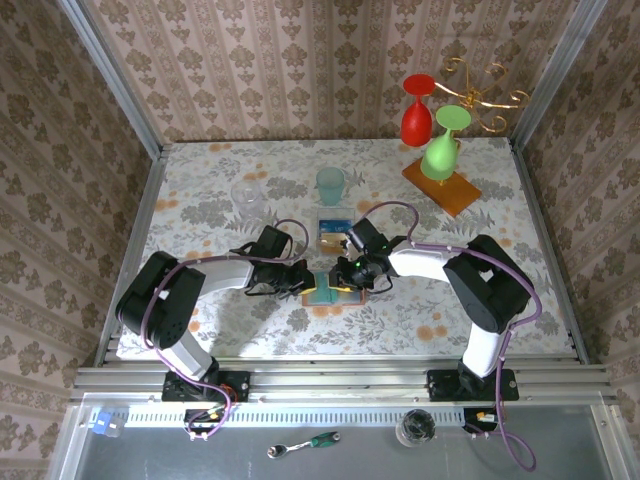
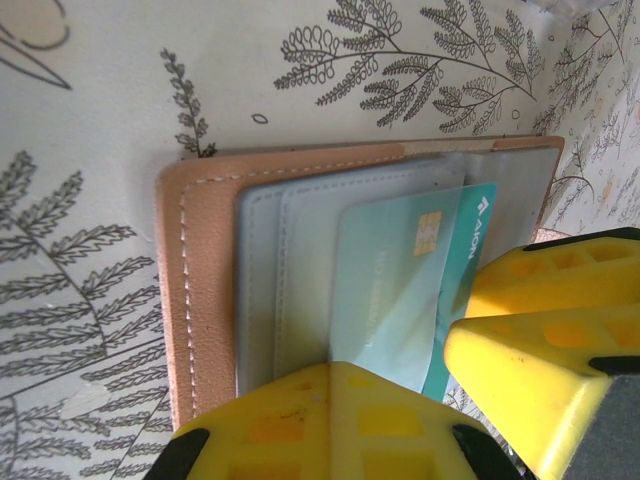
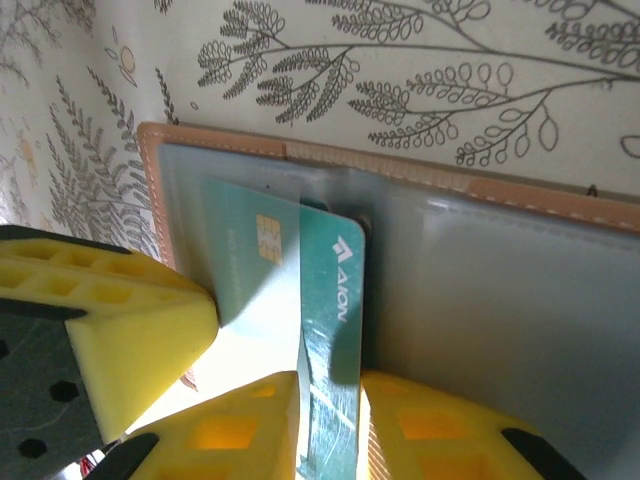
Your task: Take the credit cards out of the card holder
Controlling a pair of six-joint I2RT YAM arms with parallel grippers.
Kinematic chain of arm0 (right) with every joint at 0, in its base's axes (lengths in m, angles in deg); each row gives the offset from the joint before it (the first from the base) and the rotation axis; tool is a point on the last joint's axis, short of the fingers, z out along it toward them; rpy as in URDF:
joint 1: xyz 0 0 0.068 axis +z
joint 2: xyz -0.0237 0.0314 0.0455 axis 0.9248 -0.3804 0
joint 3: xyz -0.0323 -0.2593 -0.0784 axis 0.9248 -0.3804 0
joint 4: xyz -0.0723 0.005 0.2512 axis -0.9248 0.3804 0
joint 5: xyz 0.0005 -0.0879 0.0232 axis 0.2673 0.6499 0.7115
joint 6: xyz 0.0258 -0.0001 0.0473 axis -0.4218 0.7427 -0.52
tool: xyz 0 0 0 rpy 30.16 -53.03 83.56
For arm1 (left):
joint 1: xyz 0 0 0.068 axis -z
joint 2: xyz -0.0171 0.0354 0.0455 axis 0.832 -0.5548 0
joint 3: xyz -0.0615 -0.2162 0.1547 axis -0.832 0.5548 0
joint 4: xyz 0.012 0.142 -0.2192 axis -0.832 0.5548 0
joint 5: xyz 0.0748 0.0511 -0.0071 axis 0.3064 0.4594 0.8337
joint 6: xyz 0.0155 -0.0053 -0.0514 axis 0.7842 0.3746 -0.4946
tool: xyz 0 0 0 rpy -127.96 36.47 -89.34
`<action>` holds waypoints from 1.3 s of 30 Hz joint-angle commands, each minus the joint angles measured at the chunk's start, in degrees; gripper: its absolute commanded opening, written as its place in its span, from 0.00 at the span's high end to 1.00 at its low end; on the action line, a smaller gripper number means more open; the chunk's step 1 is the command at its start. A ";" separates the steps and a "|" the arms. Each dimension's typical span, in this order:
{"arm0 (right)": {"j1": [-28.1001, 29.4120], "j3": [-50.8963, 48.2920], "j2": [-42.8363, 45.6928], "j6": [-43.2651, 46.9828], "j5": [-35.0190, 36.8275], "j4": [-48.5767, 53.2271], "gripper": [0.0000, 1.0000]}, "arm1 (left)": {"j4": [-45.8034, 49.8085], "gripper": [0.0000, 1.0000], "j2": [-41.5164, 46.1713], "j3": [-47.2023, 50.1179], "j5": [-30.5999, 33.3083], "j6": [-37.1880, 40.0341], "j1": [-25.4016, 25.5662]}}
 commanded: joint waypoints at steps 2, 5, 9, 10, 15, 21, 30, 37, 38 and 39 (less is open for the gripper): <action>-0.29 -0.98 0.45 -1.03 -1.91 -1.93 0.80 | 0.43 1.00 -1.17 0.40 0.30 0.66 0.31; -0.39 -1.26 0.65 -1.14 -2.08 -2.23 0.82 | 0.48 1.00 -1.13 0.43 0.31 0.65 0.39; -0.53 -1.58 0.87 -1.08 -1.91 -2.34 0.85 | 0.66 1.00 -1.10 0.45 0.30 0.74 0.32; -0.59 -1.68 0.92 -1.07 -1.83 -2.31 0.85 | 0.68 1.00 -1.02 0.41 0.30 0.71 0.33; -1.39 -2.33 1.64 -0.37 -0.87 -1.24 0.86 | 0.77 1.00 -0.96 0.34 0.39 0.72 0.31; -2.64 -4.06 3.61 0.24 -0.61 -0.59 0.87 | 1.16 1.00 -0.85 0.22 0.47 0.81 0.31; -3.82 -4.56 6.45 1.56 0.11 1.79 0.88 | 1.65 1.00 -0.71 -0.31 0.48 0.90 0.30; -4.26 -4.14 8.53 2.60 0.64 3.80 0.89 | 2.00 1.00 -0.76 -0.93 0.50 1.20 0.21; -4.26 -4.05 8.81 2.63 0.64 3.93 0.89 | 2.02 1.00 -0.83 -1.02 0.50 1.24 0.19; -4.34 -4.02 9.00 2.71 0.73 4.16 0.89 | 2.04 1.00 -0.90 -1.02 0.40 1.25 0.21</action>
